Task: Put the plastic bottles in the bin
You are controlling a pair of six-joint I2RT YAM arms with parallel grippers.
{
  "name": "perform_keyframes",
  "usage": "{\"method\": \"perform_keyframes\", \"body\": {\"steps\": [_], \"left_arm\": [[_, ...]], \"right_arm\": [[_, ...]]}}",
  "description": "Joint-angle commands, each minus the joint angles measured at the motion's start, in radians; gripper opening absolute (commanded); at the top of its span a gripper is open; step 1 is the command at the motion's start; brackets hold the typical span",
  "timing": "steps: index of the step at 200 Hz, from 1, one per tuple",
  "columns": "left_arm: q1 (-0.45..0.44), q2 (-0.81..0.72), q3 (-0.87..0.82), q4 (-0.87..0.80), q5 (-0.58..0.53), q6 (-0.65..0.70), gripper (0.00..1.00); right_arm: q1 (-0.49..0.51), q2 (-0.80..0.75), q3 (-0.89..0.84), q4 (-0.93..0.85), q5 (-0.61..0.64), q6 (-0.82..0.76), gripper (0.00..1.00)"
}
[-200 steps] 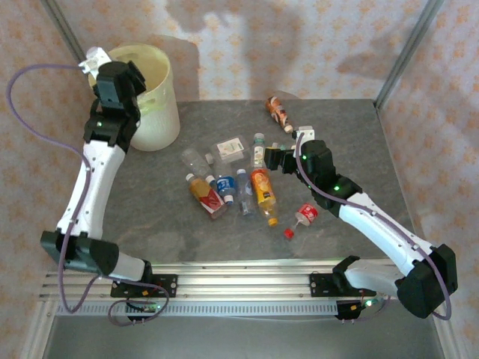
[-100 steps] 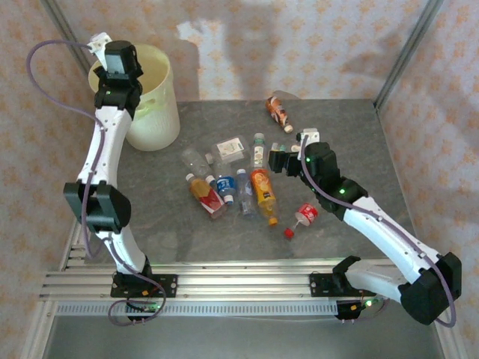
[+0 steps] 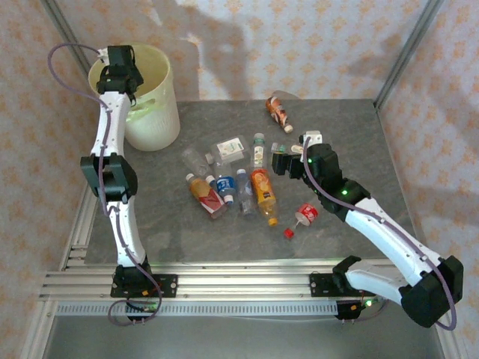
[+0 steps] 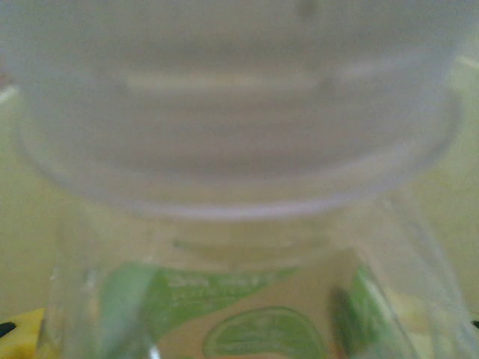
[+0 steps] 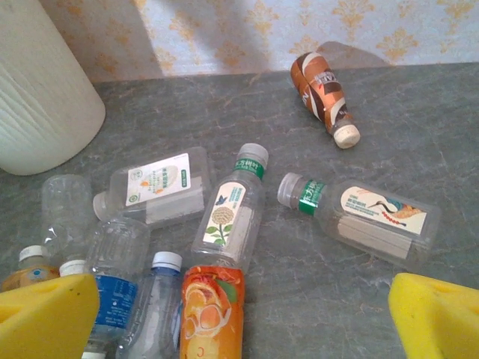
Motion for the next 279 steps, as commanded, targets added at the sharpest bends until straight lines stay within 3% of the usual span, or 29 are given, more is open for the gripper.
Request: {"method": "perform_keyframes", "body": {"steps": [1, 59, 119, 187, 212, 248, 279], "left_arm": [[0.013, 0.024, 0.097, -0.091, 0.054, 0.056, 0.64], [0.012, 0.083, 0.167, -0.140, 0.077, 0.049, 0.79], [0.012, 0.034, 0.178, -0.132, 0.086, 0.004, 0.82], [0.012, -0.034, 0.179, -0.108, 0.188, -0.089, 0.87], [0.009, -0.059, 0.177, -0.116, 0.184, -0.128, 0.97], [-0.007, -0.124, 0.134, -0.121, 0.191, -0.147, 1.00], [-0.027, -0.227, 0.024, -0.093, 0.283, -0.206, 1.00]], "right_arm": [[-0.011, 0.009, -0.032, 0.003, 0.003, 0.027, 0.99], [-0.027, 0.045, -0.035, 0.040, 0.031, 0.057, 0.99], [-0.074, 0.017, -0.086, 0.088, 0.047, 0.127, 0.99], [-0.097, -0.007, -0.122, 0.103, 0.122, 0.185, 0.99], [-0.103, -0.006, -0.128, 0.102, 0.129, 0.187, 0.99], [-0.118, 0.016, -0.110, 0.082, 0.143, 0.189, 0.99], [-0.159, 0.075, -0.047, 0.030, 0.133, 0.220, 0.99]]}}
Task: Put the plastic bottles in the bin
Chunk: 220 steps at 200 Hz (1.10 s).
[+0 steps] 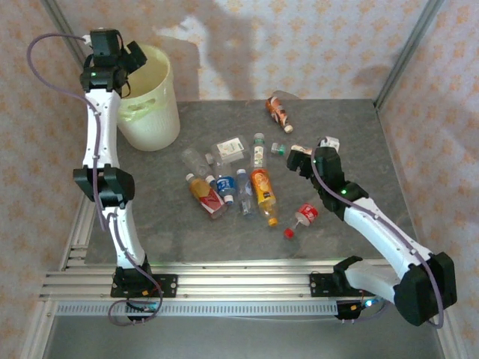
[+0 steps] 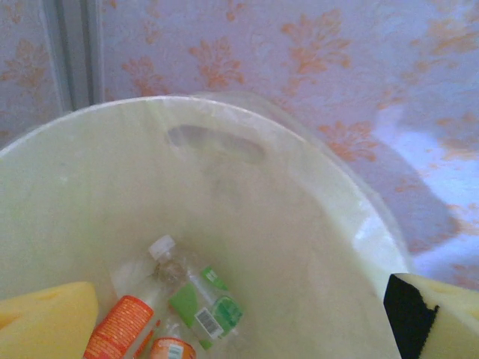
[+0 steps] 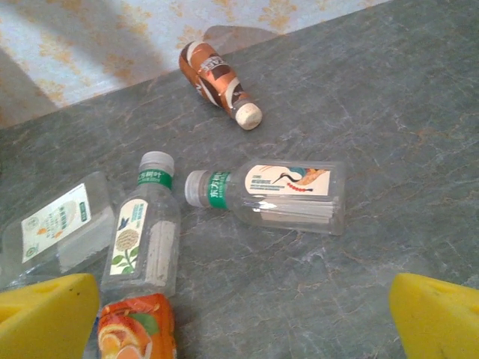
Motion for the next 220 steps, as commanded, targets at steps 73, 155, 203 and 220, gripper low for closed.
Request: {"method": "perform_keyframes", "body": {"steps": [73, 155, 203, 220], "left_arm": [[-0.163, -0.413, -0.463, 0.167, 0.146, -0.083, 1.00], [-0.258, -0.619, -0.732, 0.240, 0.301, -0.172, 1.00], [-0.278, -0.758, -0.958, 0.267, 0.290, -0.237, 1.00], [-0.287, -0.788, -1.002, 0.248, 0.319, -0.244, 1.00]], "right_arm": [[-0.168, 0.214, 0.175, -0.112, -0.168, -0.045, 0.99], [-0.184, 0.330, 0.267, -0.106, -0.113, -0.132, 0.99], [-0.273, 0.445, 0.352, -0.156, -0.333, -0.437, 0.99], [-0.302, 0.503, 0.415, -0.230, -0.404, -0.519, 0.99]]}}
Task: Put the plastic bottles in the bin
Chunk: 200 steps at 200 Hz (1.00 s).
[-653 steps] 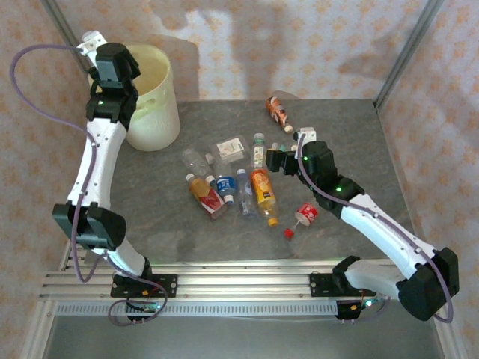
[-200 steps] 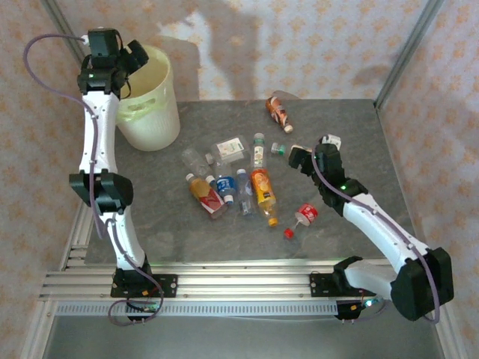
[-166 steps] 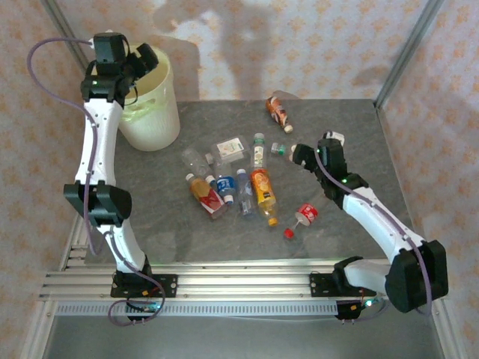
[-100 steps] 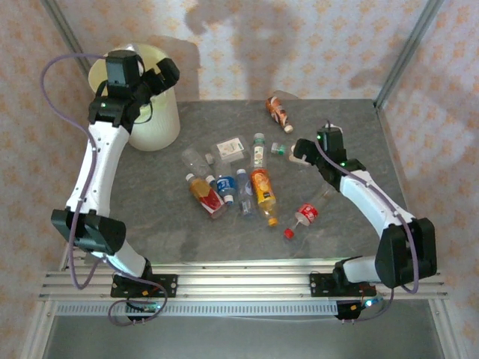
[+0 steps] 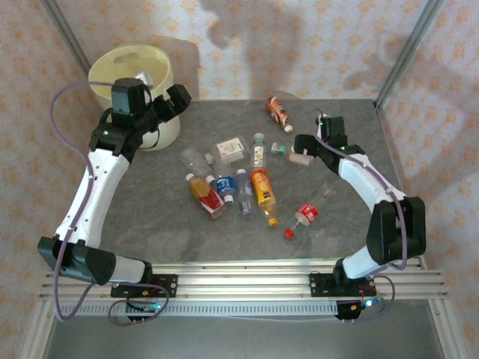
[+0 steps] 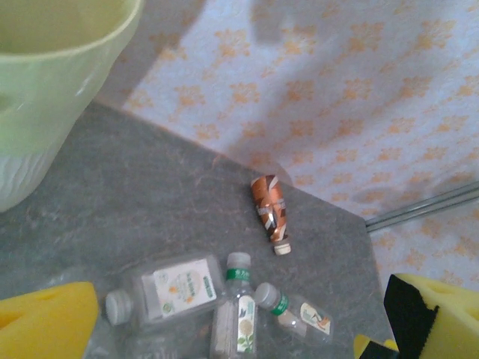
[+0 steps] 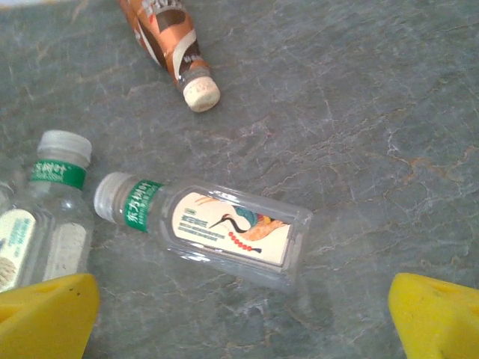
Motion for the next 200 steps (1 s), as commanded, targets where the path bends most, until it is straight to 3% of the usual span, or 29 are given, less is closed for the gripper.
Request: {"method": "perform_keyframes", "body": {"steps": [1, 43, 67, 117, 171, 200], "left_arm": [[-0.011, -0.052, -0.050, 0.005, 0.034, -0.035, 1.00], [-0.020, -0.127, -0.119, -0.067, -0.008, -0.023, 1.00], [-0.020, -0.162, -0.163, -0.081, -0.041, -0.023, 1.00], [-0.020, -0.197, -0.195, -0.127, -0.084, -0.006, 1.00], [-0.020, -0.183, -0.208, -0.148, -0.086, 0.002, 1.00], [-0.019, -0.166, -0.214, -0.136, -0.070, -0.013, 1.00]], "right_arm": [[-0.040, 0.069, 0.083, -0.113, -0.128, -0.188, 0.99], [-0.067, 0.316, 0.358, -0.387, -0.229, -0.291, 0.99], [-0.066, 0.406, 0.417, -0.409, -0.266, -0.378, 1.00], [-0.066, 0.451, 0.401, -0.364, -0.333, -0.496, 0.97], [-0.058, 0.359, 0.212, -0.243, -0.287, -0.527, 0.96], [-0.042, 0.357, 0.197, -0.221, -0.258, -0.517, 0.97]]}}
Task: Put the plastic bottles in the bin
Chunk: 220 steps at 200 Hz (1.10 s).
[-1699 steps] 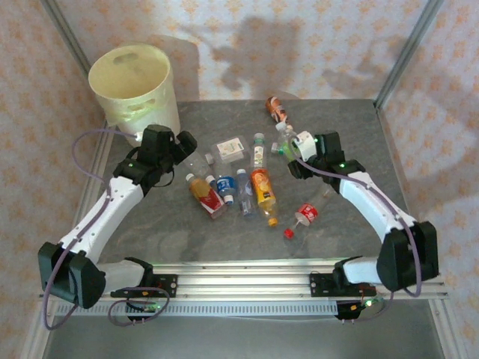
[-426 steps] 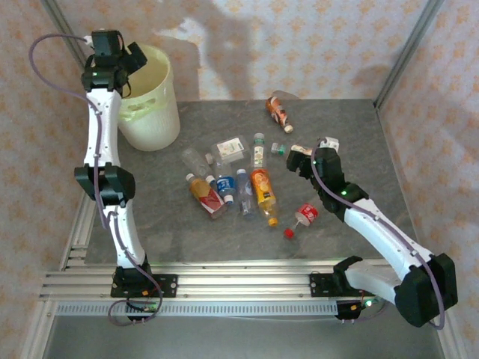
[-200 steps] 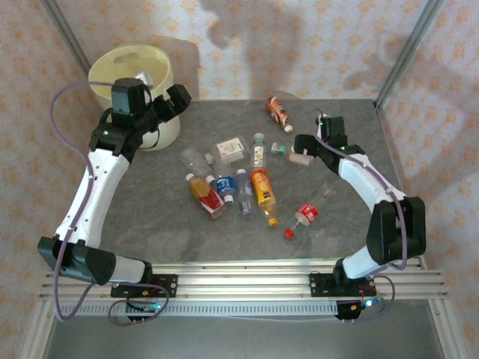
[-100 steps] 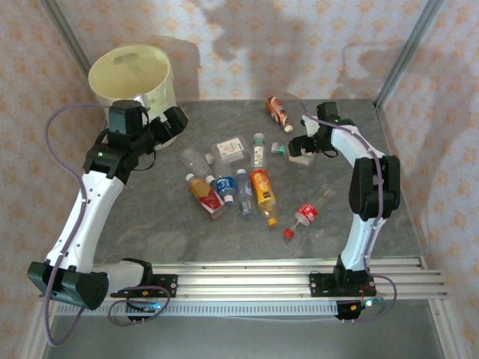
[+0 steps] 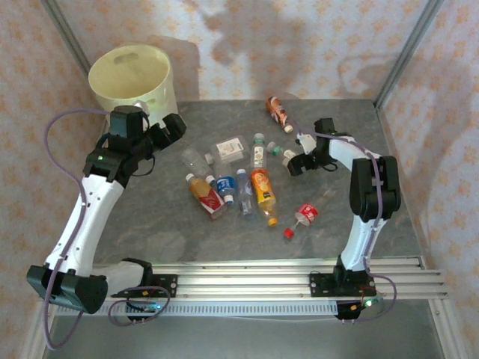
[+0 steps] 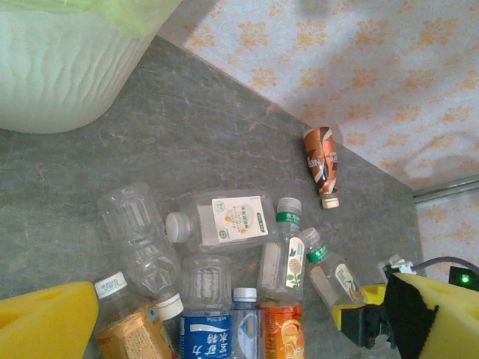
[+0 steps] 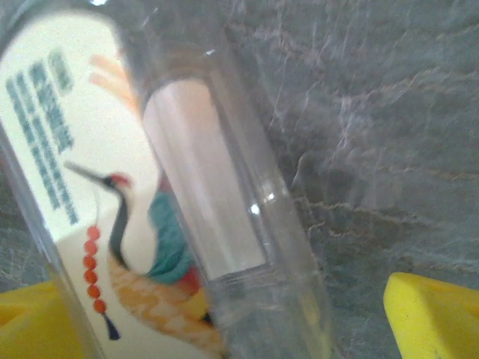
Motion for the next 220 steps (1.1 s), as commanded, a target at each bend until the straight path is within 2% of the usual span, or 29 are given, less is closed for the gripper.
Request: {"method": "perform_keyframes", "body": {"steps": [1, 37, 97, 132, 159, 191, 220], "left_arm": [[-0.004, 0.013, -0.014, -0.020, -0.010, -0.004, 1.00], [-0.004, 0.012, -0.027, -0.016, -0.010, -0.013, 1.00], [-0.005, -0.008, -0.050, -0.021, -0.024, -0.008, 1.00], [-0.005, -0.008, -0.059, -0.016, -0.018, -0.007, 1.00], [-0.005, -0.017, -0.100, 0.038, 0.014, -0.029, 1.00], [-0.004, -0.025, -0.156, 0.130, 0.065, -0.064, 1.00], [-0.008, -0.027, -0.181, 0.187, 0.124, -0.075, 1.00]], "right_arm": [[0.018, -0.045, -0.004, 0.056, 0.032, -0.018, 0.97], [0.051, -0.024, -0.014, 0.093, 0.066, -0.038, 0.94], [0.097, -0.001, -0.037, 0.122, 0.130, -0.106, 0.81], [0.100, -0.020, -0.059, 0.117, 0.216, -0.101, 0.74], [0.100, -0.059, -0.093, 0.123, 0.227, -0.081, 0.72], [0.100, -0.104, -0.131, 0.162, 0.172, -0.068, 0.56], [0.100, -0.160, -0.161, 0.195, 0.160, -0.044, 0.49]]}}
